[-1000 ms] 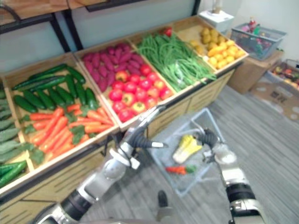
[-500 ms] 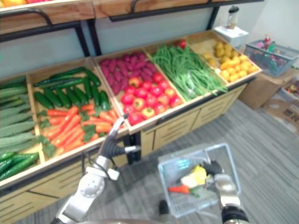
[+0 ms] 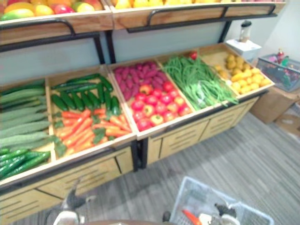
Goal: Pick vegetable in the basket
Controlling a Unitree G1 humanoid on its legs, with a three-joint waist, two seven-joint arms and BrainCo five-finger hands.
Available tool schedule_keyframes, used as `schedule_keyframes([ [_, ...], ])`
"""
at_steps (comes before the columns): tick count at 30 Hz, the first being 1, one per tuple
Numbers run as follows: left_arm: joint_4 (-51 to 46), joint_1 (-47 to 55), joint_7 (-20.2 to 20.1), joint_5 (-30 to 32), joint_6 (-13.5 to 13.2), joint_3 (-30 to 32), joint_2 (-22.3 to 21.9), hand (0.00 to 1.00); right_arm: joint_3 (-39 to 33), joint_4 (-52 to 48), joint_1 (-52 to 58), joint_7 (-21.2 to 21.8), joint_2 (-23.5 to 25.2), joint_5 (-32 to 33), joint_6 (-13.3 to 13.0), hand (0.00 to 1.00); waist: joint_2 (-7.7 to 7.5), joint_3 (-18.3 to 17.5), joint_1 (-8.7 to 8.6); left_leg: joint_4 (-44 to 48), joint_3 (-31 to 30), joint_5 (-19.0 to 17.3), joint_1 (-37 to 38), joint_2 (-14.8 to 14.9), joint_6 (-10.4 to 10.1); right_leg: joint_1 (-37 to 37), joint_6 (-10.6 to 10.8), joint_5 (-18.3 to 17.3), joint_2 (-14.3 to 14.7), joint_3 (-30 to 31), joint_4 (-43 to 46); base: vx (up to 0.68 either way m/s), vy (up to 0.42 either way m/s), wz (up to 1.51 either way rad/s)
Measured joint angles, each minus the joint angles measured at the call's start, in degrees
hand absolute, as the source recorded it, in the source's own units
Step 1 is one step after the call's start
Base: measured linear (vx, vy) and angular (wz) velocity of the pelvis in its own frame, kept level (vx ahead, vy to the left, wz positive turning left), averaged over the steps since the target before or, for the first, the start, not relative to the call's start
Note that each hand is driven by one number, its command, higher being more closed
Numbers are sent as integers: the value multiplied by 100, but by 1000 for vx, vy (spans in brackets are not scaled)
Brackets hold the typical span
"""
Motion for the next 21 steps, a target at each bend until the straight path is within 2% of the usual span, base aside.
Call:
schedule_keyframes([
  [5,1216,5,183,74,287,390,-134,0,-206,173,153,-280,217,31,-119,100,-34,-134,-2,0,0,-42,80,9,20,92,-29,-83,8,-13,-41,1,-2,1],
  [6,1306,4,125,64,319,436,-149,0,-207,219,151,-284,225,27,-123,100,-39,-139,-4,0,3,-46,84,8,23,96,-29,-84,7,-10,-42,0,0,0],
  [12,1862,32,-808,44,668,1084,-329,0,-205,282,191,-127,255,-235,-105,100,-19,-139,-14,-1,38,-89,168,20,9,165,-30,-87,23,25,-70,0,-13,-3],
  [17,1912,-33,-848,-59,769,1435,-458,0,-83,453,114,-22,257,-418,-98,100,3,-137,-4,-1,46,-115,154,19,1,163,-30,-87,24,30,-109,0,0,0],
  [21,1916,-37,-850,-63,769,1437,-497,0,19,481,98,3,273,-470,-63,100,56,-136,2,0,58,-138,155,19,-24,179,-30,-86,29,30,-156,28,-6,-1],
])
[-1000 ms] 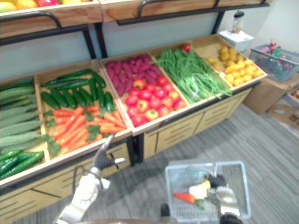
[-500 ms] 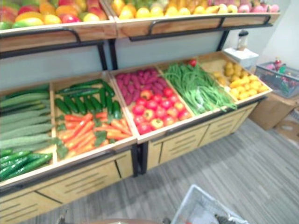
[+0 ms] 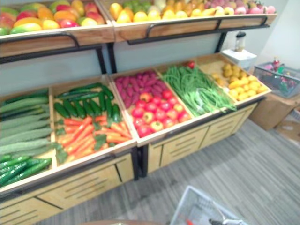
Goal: Pick vegetable in the basket
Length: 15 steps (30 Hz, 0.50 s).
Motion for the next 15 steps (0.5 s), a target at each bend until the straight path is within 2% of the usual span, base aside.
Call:
schedule_keyframes([
  [9,4,-21,-33,-405,-4,1,-69,0,-22,80,-4,124,106,-2,83,100,51,16,14,255,-14,-199,12,16,29,133,33,-31,-13,-16,0,43,-10,0],
  [15,5,-98,-41,-450,-5,-4,-99,0,-163,174,-3,129,163,2,87,100,52,22,16,270,-22,-224,22,21,32,161,28,-53,-12,-29,0,0,0,0],
])
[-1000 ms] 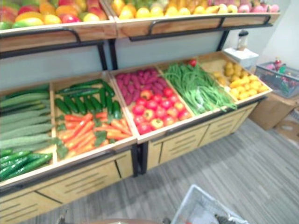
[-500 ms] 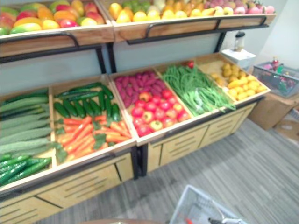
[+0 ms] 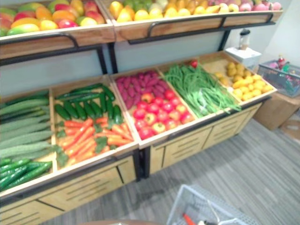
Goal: Pick vegetable in the basket
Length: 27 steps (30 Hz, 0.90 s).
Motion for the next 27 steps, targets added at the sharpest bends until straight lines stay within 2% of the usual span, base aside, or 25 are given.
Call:
schedule_keyframes([
  [19,2,-129,-69,-211,-131,-536,64,0,-63,47,-9,5,106,16,1,100,15,195,9,111,78,-95,109,70,-34,114,-20,-28,53,60,13,1,-2,-2],
  [23,-19,-445,-89,-213,-139,-585,96,0,-352,-210,-126,83,182,62,-33,100,74,652,-2,1225,390,-719,53,311,-21,-248,15,-442,146,479,1141,-36,-8,-41],
  [24,-22,-475,-105,-205,-135,-585,98,0,-366,-273,-125,83,223,80,-64,100,71,669,-5,1345,516,-786,1,344,-2,-354,16,-441,153,561,1233,-134,40,-126],
  [25,-157,-511,-181,-205,-127,-560,98,0,-355,-546,-118,84,369,122,-128,100,-6,720,-20,1837,977,-1086,-262,475,19,-721,81,-389,236,942,1409,-168,42,-122],
  [27,-295,-509,-186,-198,-125,-466,104,0,-358,-753,-91,84,501,142,-132,100,-78,754,-20,2133,1331,-1253,-332,570,58,-944,87,-190,321,1122,1280,-202,44,-132],
])
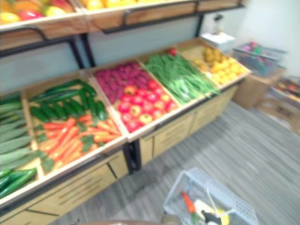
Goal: Pick vegetable in the basket
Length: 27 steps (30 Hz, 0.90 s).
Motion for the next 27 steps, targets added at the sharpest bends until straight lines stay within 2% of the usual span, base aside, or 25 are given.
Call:
schedule_keyframes([
  [1,-115,27,-4,8,2,147,7,0,-19,-176,-4,-1,146,87,3,100,-45,66,20,-60,458,-13,35,73,114,-59,-121,-28,-136,-256,-279,-236,54,-167],
  [2,-193,-21,4,10,3,268,-69,0,-121,-270,-40,-12,177,112,-24,100,85,127,19,-49,838,0,55,273,154,-361,-601,-333,-288,-1326,355,-225,57,-163],
  [3,-254,-6,-2,41,-1,268,-74,0,-189,-328,-41,-5,186,163,-59,100,67,140,19,-51,985,22,60,342,134,-518,-744,-445,-408,-1815,943,-158,49,-137],
  [4,-308,7,-6,48,-2,267,-7,0,-266,-330,-38,-11,166,199,-68,100,-24,203,18,-50,1242,55,182,377,96,-567,-888,-554,-733,-2518,2098,-77,30,-108],
  [6,-351,1,-22,45,5,230,80,0,-306,-91,-33,-39,59,190,-46,100,-180,232,98,0,1690,63,376,383,90,-459,-870,-1019,-1152,-3027,3056,-1,-36,-114],
  [7,-341,-22,-42,46,3,171,119,0,-318,20,-38,-61,16,190,-52,100,-212,256,110,119,1842,56,426,395,97,-527,-856,-1041,-1250,-3138,3171,56,-95,-103],
  [8,-195,-140,-69,33,9,46,201,0,-356,236,-84,-66,-27,190,-47,100,-270,285,45,274,1878,20,352,392,201,-509,-929,-970,-1093,-3358,2954,43,-75,-86],
  [9,-62,-194,-99,26,9,-50,192,0,-363,372,-125,-92,-93,171,-15,100,-150,221,39,-34,1707,-159,204,248,355,-306,-925,-958,-781,-3197,2118,-59,-31,-108],
  [10,37,-252,-138,5,-61,-149,125,0,-450,584,-357,-124,-243,103,91,100,-25,206,137,-604,1444,272,168,-23,350,-363,-912,-1370,-856,-3056,2440,-63,-11,-81],
  [11,33,-371,-140,-2,-32,-257,237,0,-467,614,-318,-137,-231,93,160,100,-139,257,20,-567,1550,343,195,-169,253,-347,-796,-1613,-1239,-3097,3145,-20,-36,-67],
  [12,83,-457,-131,-5,6,-409,326,0,-526,717,-284,-98,-176,104,178,100,-245,326,-19,-359,1645,345,209,-189,262,-16,-462,-1821,-1221,-3036,2661,116,-176,-30],
  [13,77,-475,-132,-6,2,-458,327,0,-530,752,-291,-98,-176,103,208,100,-169,316,16,-239,1711,344,180,-77,262,106,-455,-1834,-1080,-3072,2349,108,-219,-59],
  [14,77,-448,-137,7,3,-519,270,0,-396,761,-241,-100,-139,101,257,100,-26,251,36,250,1903,350,17,246,276,385,-507,-1716,-738,-3078,1614,127,-313,-78],
  [15,56,-449,-144,-2,-14,-606,289,0,-321,769,-241,-105,-79,101,286,100,-75,295,29,675,1953,252,-170,469,297,566,-509,-1664,-607,-2996,1142,90,-204,-71],
  [16,55,-461,-130,-5,-12,-634,304,0,-314,798,-242,-112,-72,101,297,100,-14,307,12,608,1933,198,-205,484,312,596,-538,-1592,-579,-2955,1076,82,-133,-53],
  [17,51,-469,-112,-12,-28,-695,273,0,-273,833,-187,-145,-98,102,319,100,55,280,-10,413,1957,284,-296,460,428,628,-523,-1536,-565,-2886,982,37,4,-40],
  [18,50,-488,-112,-16,-50,-731,213,0,-166,830,-89,-183,-137,110,318,100,147,308,7,289,1978,529,-280,490,542,714,-458,-1497,-491,-2848,900,45,23,-37],
  [20,45,-487,-114,-16,-52,-789,203,0,39,830,55,-221,-104,198,299,100,210,270,-16,570,1971,604,-236,599,473,911,-373,-1386,-456,-2859,605,33,13,-19],
  [22,18,-510,-112,-13,-42,-772,233,0,254,829,123,-211,-72,197,271,100,198,366,-14,945,1932,636,-227,786,422,1109,-386,-1259,-390,-2846,414,6,6,-19],
  [24,-3,-508,-102,-14,-45,-705,240,0,437,807,198,-222,-98,193,229,100,174,437,17,1372,1429,784,-265,813,345,1230,-391,-1173,-364,-2657,281,-20,8,-52],
  [25,-4,-463,-98,-18,-43,-460,235,0,540,782,205,-221,-151,192,174,100,154,483,48,1875,763,982,-471,783,500,1294,-392,-1147,-396,-2412,241,-27,43,-94],
  [26,15,-435,-62,-28,-46,-304,178,0,576,773,138,-221,-229,191,141,100,90,510,79,1757,-244,660,-753,393,320,1291,-349,-1094,-541,-2143,222,-37,110,-98],
  [27,17,-420,-40,-30,-44,-241,150,0,574,777,140,-233,-289,191,134,100,104,517,95,1523,-687,579,-769,173,268,1272,-312,-1060,-597,-2015,208,-53,163,-99],
])
